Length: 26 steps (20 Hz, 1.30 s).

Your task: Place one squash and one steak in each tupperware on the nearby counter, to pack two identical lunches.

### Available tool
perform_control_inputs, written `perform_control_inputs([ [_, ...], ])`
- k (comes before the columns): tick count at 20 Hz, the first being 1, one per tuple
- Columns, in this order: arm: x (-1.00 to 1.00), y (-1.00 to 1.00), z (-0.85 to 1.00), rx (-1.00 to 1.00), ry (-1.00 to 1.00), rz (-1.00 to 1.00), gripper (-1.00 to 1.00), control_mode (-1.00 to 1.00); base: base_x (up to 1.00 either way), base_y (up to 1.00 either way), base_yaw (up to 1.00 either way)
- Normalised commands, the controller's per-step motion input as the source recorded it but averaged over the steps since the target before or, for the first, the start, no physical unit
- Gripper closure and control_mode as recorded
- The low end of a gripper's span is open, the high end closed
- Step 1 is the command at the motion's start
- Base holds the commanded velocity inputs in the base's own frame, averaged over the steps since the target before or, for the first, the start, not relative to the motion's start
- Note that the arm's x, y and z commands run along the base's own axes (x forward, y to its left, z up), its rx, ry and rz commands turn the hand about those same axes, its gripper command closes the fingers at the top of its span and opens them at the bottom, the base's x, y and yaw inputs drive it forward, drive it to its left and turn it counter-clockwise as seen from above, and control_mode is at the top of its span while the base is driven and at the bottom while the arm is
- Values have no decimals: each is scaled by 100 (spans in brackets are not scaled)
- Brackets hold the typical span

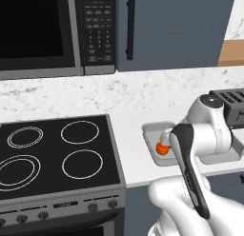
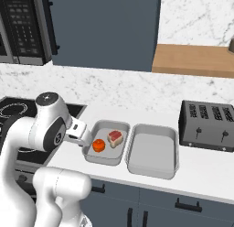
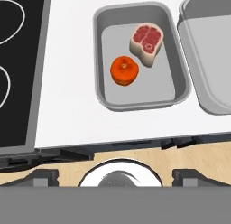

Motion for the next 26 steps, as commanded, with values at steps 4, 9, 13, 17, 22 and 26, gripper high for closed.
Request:
perform_control_inputs([
  [4, 0, 0, 0, 0, 0, 0, -100, -100, 0, 0, 0],
  [9, 0, 0, 0, 0, 0, 0, -100, -100, 0, 0, 0],
  [13, -13, 0, 0, 0, -1, 0, -100, 100, -47, -6, -4],
  [17, 0, 0, 0, 0, 0, 0, -100, 100, -100, -31, -20],
  [22, 0, 0, 0, 0, 0, 0, -100, 100, -100, -66, -26],
  [26, 0, 0, 0, 0, 0, 0, -100, 100, -84, -100, -20],
])
